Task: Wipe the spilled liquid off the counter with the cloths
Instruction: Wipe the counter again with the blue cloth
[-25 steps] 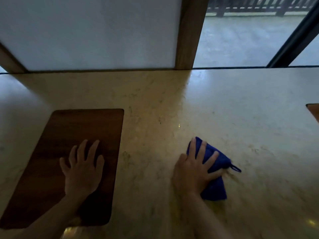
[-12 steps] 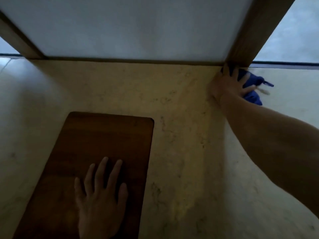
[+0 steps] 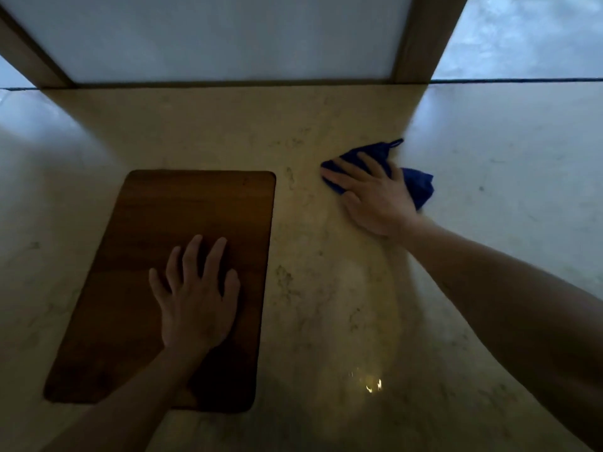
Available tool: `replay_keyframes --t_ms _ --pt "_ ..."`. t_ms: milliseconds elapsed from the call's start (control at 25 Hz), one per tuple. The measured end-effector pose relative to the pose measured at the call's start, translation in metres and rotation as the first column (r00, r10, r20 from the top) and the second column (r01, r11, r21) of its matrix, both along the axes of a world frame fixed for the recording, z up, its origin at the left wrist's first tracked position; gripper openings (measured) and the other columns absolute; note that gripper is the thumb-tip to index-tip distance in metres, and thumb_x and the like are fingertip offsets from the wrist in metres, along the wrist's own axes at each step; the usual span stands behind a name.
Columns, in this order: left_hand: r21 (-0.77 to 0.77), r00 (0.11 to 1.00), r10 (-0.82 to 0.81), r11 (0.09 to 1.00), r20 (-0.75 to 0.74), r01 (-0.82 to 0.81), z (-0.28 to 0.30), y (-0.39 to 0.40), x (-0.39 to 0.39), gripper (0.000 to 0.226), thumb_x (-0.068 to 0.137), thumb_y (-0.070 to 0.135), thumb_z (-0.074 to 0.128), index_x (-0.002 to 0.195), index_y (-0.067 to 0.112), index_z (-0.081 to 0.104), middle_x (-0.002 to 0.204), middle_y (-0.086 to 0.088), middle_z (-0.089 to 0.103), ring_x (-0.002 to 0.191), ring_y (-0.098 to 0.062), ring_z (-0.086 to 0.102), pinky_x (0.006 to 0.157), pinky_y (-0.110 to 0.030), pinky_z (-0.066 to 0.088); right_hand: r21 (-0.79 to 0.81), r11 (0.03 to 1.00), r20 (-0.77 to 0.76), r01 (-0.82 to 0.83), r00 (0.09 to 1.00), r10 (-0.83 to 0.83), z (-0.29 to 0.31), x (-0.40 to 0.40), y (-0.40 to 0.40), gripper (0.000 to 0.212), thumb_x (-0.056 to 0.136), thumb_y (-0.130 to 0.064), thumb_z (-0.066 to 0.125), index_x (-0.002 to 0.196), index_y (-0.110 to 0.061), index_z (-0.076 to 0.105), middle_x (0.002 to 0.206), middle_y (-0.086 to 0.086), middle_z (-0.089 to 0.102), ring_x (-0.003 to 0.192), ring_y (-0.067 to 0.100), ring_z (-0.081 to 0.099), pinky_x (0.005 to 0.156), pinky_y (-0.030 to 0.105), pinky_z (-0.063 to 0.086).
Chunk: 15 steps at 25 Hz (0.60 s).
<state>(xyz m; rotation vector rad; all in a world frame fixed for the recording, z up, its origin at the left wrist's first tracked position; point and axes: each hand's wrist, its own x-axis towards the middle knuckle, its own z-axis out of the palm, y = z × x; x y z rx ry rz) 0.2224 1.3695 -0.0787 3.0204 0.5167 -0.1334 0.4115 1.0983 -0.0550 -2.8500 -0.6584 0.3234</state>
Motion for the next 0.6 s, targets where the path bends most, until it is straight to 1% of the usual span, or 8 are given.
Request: replay_keyframes --t_ms 120,240,320,360,440,520,560,600 --pt "-0.049 0.999 -0.019 0.999 0.037 0.021 -0.001 0.002 0.0 0.053 0.096 0.056 0.026 0.147 0.039 0.021 0.159 -0.002 0.017 0.147 -0.032 0.007 0.113 -0.066 0.006 0.013 1.0 -0.028 -0.018 0.999 0.019 0.006 -0.115 -0.008 0.054 0.095 -0.045 0.008 0.148 -0.056 0.014 0.161 -0.024 0.01 0.15 0.015 -0.004 0.118 0.053 -0.006" --pt "-0.095 0.996 -0.031 0.995 0.079 0.038 0.002 0.002 -0.006 0.053 0.097 0.056 0.024 0.146 0.035 0.028 0.158 -0.004 0.02 0.146 -0.032 0.009 0.113 -0.067 0.004 0.017 0.996 -0.051 -0.082 0.995 0.083 0.007 -0.251 -0.024 0.053 0.095 -0.051 0.004 0.147 -0.059 0.012 0.16 -0.026 0.005 0.15 0.017 -0.009 0.117 0.052 -0.009" --pt "-0.11 0.991 -0.082 0.99 0.11 0.094 0.006 0.0 -0.016 0.053 0.097 0.054 0.025 0.144 0.03 0.035 0.156 -0.004 0.025 0.145 -0.032 0.011 0.114 -0.066 0.005 0.035 0.996 -0.043 -0.084 0.995 0.085 0.002 -0.334 -0.043 0.048 0.099 -0.053 0.004 0.146 -0.061 0.011 0.159 -0.027 0.006 0.151 0.018 -0.004 0.115 0.052 -0.006" --pt "-0.109 0.988 -0.108 0.987 0.113 0.121 0.009 -0.002 -0.025 0.053 0.098 0.053 0.025 0.143 0.029 0.036 0.156 -0.004 0.027 0.145 -0.031 0.011 0.114 -0.065 0.006 0.032 0.999 0.006 -0.037 0.999 0.037 -0.003 -0.373 -0.05 0.047 0.1 -0.053 0.005 0.146 -0.06 0.012 0.159 -0.027 0.011 0.151 0.02 0.004 0.114 0.053 0.0" --pt "-0.085 0.981 -0.173 0.98 0.083 0.18 0.015 -0.004 -0.047 0.052 0.099 0.052 0.025 0.144 0.029 0.036 0.156 -0.004 0.026 0.146 -0.031 0.009 0.115 -0.063 0.006 0.015 0.972 0.073 0.235 0.969 -0.236 -0.009 -0.44 -0.054 0.046 0.102 -0.051 0.009 0.147 -0.058 0.016 0.158 -0.024 0.019 0.149 0.02 0.016 0.11 0.053 0.012" --pt "-0.035 0.973 -0.227 0.973 0.05 0.229 0.019 0.002 -0.065 0.051 0.099 0.051 0.024 0.144 0.029 0.035 0.157 -0.003 0.025 0.147 -0.03 0.008 0.115 -0.062 0.006 0.047 0.838 0.071 0.543 0.835 -0.546 -0.011 -0.475 -0.039 0.051 0.098 -0.048 0.023 0.149 -0.052 0.02 0.157 -0.018 0.026 0.144 0.02 0.022 0.108 0.052 0.016" --pt "-0.013 0.968 -0.247 0.969 0.041 0.248 0.02 0.007 -0.07 0.051 0.099 0.051 0.024 0.144 0.029 0.034 0.156 -0.003 0.025 0.146 -0.031 0.009 0.115 -0.062 0.007 0.094 0.759 0.028 0.644 0.76 -0.649 -0.01 -0.482 -0.026 0.054 0.097 -0.045 0.026 0.15 -0.048 0.022 0.158 -0.015 0.027 0.143 0.02 0.023 0.108 0.05 0.013" --pt "0.0 0.966 -0.254 0.967 0.04 0.255 0.021 0.012 -0.072 0.051 0.099 0.05 0.025 0.144 0.029 0.035 0.156 -0.004 0.025 0.146 -0.031 0.01 0.115 -0.062 0.008 0.148 0.721 -0.007 0.677 0.73 -0.684 -0.011 -0.488 -0.014 0.055 0.098 -0.038 0.025 0.153 -0.038 0.021 0.159 -0.015 0.024 0.144 0.018 0.022 0.112 0.043 0.007"
